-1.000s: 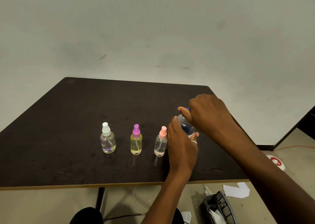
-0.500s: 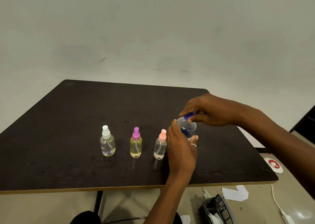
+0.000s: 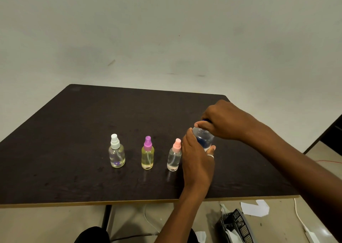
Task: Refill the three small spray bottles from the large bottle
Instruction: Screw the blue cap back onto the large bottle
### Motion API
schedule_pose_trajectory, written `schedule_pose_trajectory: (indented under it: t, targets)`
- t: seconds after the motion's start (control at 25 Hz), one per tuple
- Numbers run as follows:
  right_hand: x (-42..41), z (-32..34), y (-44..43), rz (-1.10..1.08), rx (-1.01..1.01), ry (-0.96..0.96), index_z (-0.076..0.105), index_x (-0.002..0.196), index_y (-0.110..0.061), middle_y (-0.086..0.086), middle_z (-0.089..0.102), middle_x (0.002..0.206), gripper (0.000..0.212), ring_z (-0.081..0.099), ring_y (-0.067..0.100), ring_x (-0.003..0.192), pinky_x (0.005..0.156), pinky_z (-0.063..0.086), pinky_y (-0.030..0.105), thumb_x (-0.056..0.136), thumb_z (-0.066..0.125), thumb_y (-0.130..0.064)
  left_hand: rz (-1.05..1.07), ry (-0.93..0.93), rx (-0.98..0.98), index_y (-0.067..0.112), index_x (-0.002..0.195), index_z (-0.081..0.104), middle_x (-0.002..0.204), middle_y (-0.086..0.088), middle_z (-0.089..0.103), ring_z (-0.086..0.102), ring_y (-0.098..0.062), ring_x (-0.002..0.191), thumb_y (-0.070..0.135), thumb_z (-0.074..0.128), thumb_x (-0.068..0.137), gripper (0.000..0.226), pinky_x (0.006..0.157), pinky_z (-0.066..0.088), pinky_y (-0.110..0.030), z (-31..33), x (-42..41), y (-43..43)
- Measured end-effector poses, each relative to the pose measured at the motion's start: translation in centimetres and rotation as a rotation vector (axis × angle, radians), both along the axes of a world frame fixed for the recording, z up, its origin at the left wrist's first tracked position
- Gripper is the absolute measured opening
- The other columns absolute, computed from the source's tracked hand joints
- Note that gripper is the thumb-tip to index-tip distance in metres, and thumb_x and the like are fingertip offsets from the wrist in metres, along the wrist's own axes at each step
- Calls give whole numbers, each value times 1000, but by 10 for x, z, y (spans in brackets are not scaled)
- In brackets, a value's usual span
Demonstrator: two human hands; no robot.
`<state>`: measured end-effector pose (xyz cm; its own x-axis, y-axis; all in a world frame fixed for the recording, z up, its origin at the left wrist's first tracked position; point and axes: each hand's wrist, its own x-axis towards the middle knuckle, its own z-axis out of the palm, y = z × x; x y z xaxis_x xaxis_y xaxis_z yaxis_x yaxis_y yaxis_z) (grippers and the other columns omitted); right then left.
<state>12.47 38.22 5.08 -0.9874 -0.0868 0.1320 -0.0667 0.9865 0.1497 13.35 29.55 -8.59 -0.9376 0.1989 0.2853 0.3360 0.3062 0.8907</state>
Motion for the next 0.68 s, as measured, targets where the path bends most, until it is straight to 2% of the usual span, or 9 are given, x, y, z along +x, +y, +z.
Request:
schedule_pose_trajectory:
  t: [0.12,0.2,0.32,0.44,0.52,0.6,0.68]
  targets:
    - [-4,-8,-8,-100,47,99,69,81,-10,1,55,65,44,54,12,56,60,40,22,94,53,-49,4,26,23,13,142,38,138,-3,52,52,-15,128,25,73,87,66,107,44,-31,0,2,-1]
    - [-5,-12,-12,-145,53,138,70,85,-11,0,52,67,41,53,13,58,62,39,22,93,56,-48,4,44,46,12,142,39,137,-3,53,52,-15,127,24,74,87,66,106,45,-31,-1,3,-2]
    - [0,-12,-14,-194,-16,127,72,86,-14,-2,60,70,48,58,13,62,64,43,22,93,49,-56,-1,42,48,13,143,38,138,-3,53,52,-15,128,26,74,87,68,106,45,-31,-1,2,-2]
    - [11,1,-5,-128,-91,76,72,89,-21,-2,70,81,54,64,13,70,68,53,26,94,38,-62,-2,43,33,15,148,33,144,-1,48,48,-14,132,31,74,86,75,109,42,-29,-4,2,-3]
    - [18,13,4,-40,-170,23,71,104,-21,0,72,99,45,65,13,84,79,54,28,96,41,-53,-14,32,23,17,152,24,151,1,41,42,-13,138,33,72,87,83,113,36,-25,-7,3,-3]
    - [21,24,12,40,-225,-42,65,123,-19,1,68,118,36,64,14,100,88,52,26,96,52,-39,-29,7,23,20,155,17,154,3,37,39,-11,140,31,72,87,88,111,32,-19,-10,6,-2]
    - [22,29,17,98,-247,-116,63,128,-20,-2,66,122,36,63,9,103,88,50,19,93,62,-29,-42,-25,19,21,156,12,157,4,32,35,-11,143,32,72,88,91,109,28,-15,-12,9,2]
